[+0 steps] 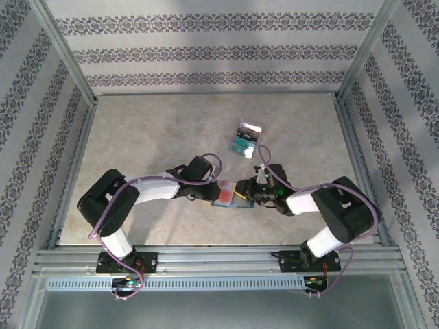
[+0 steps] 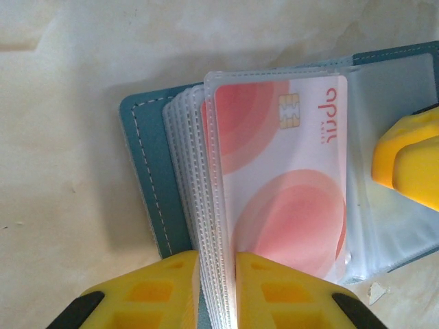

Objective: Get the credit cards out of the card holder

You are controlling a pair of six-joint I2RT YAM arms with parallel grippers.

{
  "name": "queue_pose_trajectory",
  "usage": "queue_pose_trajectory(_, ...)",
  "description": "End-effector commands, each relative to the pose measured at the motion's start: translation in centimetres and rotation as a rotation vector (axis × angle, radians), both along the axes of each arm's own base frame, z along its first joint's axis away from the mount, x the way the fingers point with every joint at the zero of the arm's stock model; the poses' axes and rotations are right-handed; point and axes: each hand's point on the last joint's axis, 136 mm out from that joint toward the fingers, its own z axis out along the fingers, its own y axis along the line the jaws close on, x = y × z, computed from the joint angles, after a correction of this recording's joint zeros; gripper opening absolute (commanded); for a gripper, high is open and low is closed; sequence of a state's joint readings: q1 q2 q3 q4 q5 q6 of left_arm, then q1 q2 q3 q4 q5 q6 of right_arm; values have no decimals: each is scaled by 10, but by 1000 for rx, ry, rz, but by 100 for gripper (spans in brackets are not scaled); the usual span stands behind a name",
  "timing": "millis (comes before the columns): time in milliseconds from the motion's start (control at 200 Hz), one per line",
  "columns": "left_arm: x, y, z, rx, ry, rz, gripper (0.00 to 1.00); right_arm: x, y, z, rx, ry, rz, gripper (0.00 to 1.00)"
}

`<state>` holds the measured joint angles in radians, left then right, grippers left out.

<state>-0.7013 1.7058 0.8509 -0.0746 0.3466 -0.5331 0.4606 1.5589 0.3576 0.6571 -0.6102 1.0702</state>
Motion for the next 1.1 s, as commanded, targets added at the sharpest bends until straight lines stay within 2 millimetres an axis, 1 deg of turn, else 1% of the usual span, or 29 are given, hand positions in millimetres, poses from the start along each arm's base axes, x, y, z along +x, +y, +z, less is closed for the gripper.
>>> queue_pose_trajectory(0,-10,14,-19,93,54,25,20,-2,-4,-6,-36,2,-9,22)
queue_pose_trajectory(225,-10,13,-17,84,56,25,20,0,3,-15,-48,19,5,21)
queue_pose_trajectory(380,-11,11,-18,79,60,23,20,2,9,-15,-45,17,18,21)
queue_pose_trajectory(565,-10,10,-18,74,62,22,20,3,10,-17,-48,22,17,21)
queue_pose_trajectory(720,-11,11,-19,75,64,24,20,2,6,-17,-64,23,-6,21)
queue_pose_trajectory(844,-12,13,-19,78,63,28,20,1,-1,-18,-101,28,-24,22)
queue_pose_trajectory(1094,-12,12,-19,80,62,25,20,-3,-6,-23,-172,44,-29,23)
